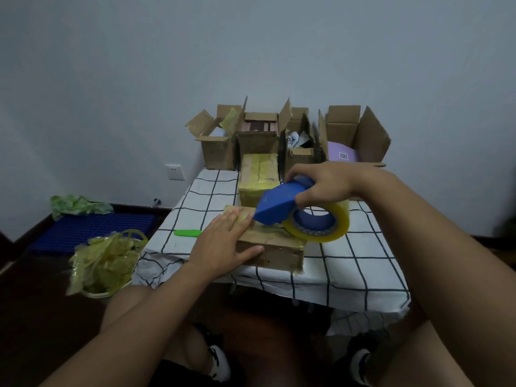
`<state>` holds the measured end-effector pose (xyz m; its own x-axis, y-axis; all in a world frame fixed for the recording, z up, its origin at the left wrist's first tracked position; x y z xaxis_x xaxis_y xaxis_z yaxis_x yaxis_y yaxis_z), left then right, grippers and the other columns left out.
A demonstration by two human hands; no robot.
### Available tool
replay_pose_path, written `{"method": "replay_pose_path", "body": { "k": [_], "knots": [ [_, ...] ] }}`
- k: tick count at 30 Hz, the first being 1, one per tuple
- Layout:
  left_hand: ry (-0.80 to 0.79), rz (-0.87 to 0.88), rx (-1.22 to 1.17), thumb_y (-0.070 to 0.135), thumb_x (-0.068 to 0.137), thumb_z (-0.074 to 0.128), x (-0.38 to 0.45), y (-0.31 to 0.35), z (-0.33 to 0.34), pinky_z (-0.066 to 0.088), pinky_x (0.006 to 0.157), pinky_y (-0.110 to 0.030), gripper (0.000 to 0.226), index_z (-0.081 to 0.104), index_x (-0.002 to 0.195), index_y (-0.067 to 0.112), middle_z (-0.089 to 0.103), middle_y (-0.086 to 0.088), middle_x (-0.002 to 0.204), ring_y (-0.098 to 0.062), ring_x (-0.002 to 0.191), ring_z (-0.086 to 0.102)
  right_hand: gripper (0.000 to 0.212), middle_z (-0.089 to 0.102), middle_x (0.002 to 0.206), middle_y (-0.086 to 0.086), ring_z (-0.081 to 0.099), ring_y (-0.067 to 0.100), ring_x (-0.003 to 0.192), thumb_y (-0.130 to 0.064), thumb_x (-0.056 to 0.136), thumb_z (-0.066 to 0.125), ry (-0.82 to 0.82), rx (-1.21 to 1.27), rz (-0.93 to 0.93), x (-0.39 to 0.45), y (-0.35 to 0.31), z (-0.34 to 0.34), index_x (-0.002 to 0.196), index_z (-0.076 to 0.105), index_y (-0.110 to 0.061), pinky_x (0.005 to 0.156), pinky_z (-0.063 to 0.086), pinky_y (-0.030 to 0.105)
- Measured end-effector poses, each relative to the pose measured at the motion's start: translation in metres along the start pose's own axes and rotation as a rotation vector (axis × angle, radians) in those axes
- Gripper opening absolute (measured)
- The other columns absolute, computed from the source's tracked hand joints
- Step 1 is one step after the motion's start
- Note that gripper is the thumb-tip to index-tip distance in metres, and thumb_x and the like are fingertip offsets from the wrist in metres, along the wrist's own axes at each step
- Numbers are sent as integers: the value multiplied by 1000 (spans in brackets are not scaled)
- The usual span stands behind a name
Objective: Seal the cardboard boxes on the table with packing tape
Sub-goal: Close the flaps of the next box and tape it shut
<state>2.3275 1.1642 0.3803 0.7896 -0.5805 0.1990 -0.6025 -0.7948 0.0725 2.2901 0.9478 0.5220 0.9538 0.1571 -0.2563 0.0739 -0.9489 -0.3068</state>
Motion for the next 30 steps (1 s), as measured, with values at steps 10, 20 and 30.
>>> {"method": "replay_pose_path", "body": {
  "k": [10,20,30],
  "knots": [
    [24,14,-33,85,81,23,1,-1,1,9,120,-34,89,13,155,38,15,-2,164,-18,151,9,70,49,130,-6,50,20,115,-68,87,57,1,-167,-34,10,-16,7,149,35,-45,99,39,38],
    [-10,-35,-36,83,82,27,0,1,-2,10,119,-33,84,19,154,40,12,0,164,-17,150,9,54,54,121,-7,49,1,91,-55,88,65,34,-118,-24,-30,37,-15,139,47,-48,87,34,27],
    [-3,14,-24,90,75,9,-1,-1,0,17,119,-36,90,20,152,46,15,-1,164,-19,150,14,58,52,112,-12,51,4,93,-55,86,67,40,-23,-21,-37,63,3,139,44,-52,76,36,18]
  ]
}}
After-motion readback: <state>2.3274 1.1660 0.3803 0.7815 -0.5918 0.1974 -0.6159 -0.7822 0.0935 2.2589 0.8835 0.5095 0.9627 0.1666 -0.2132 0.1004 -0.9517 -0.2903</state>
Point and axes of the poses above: each hand's wrist, its own x-axis towards the middle knuckle, its own z-axis out of the palm, y = z × x, the point moved 5 cm from there along x, towards the middle knuckle
